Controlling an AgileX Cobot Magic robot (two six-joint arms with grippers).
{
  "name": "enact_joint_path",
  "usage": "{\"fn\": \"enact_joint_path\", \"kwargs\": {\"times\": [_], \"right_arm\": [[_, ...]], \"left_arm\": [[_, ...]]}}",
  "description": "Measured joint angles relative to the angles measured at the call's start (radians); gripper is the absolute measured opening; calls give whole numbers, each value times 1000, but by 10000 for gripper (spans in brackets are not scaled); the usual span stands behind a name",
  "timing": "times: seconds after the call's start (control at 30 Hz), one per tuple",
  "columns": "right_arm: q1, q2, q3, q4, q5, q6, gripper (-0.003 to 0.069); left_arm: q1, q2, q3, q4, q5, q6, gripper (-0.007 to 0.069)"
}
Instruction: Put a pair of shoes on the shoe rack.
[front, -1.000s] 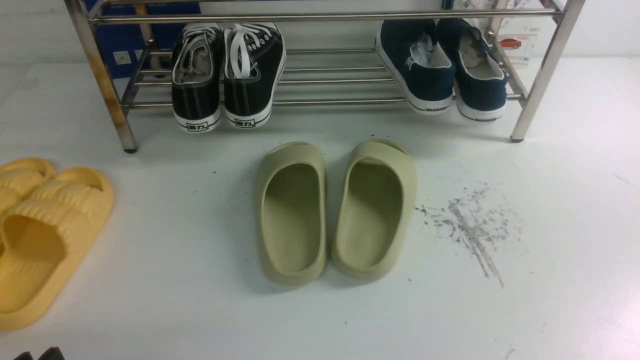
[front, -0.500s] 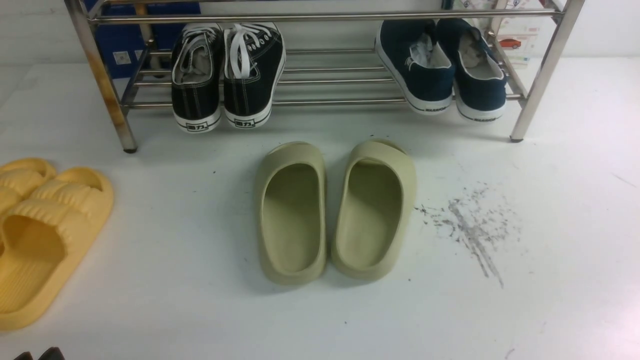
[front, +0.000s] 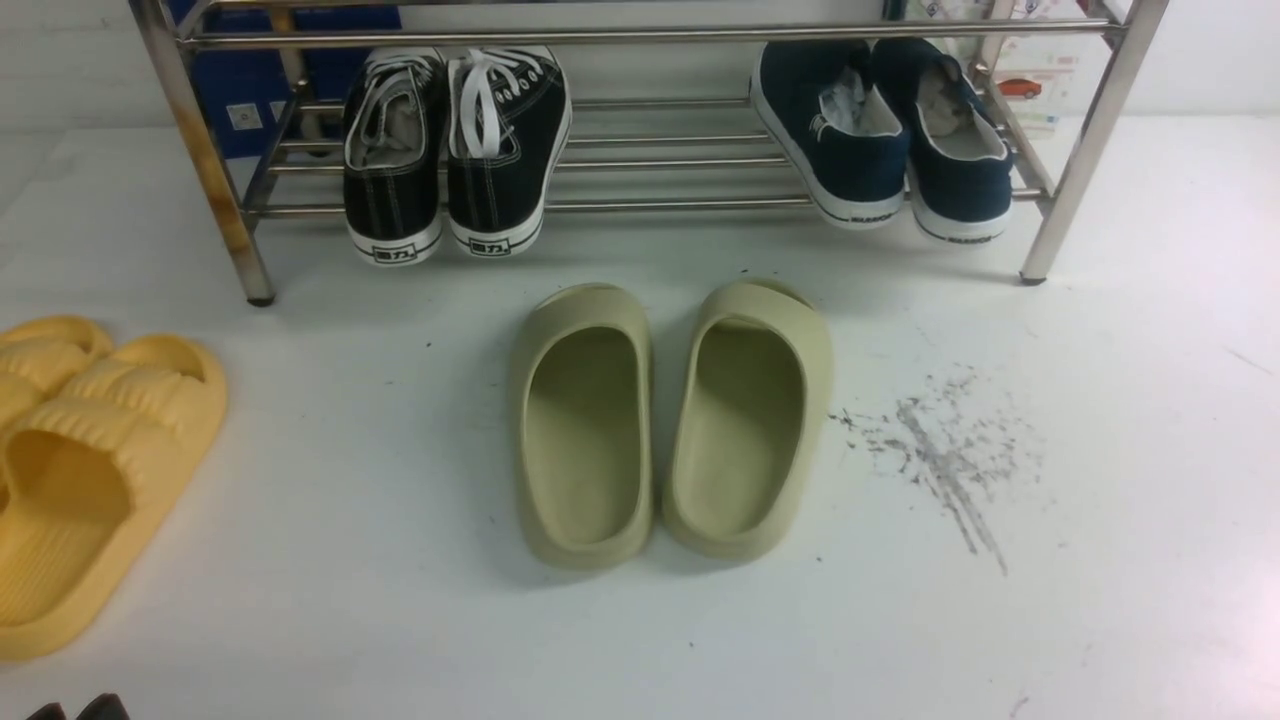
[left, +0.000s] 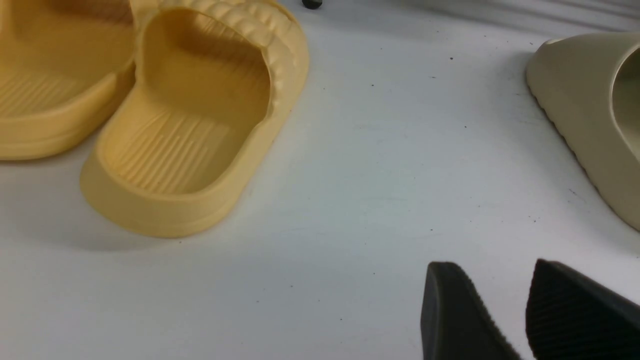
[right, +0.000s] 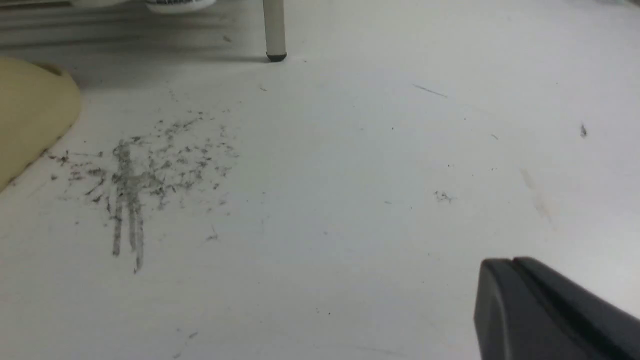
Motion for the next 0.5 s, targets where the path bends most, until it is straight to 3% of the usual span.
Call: {"fn": "enact_joint_path", "kwargs": {"times": [0.5], "right_arm": [[1, 0, -7, 21, 34, 8, 18]], "left_arm": [[0, 0, 0, 0, 0, 0, 239]]}}
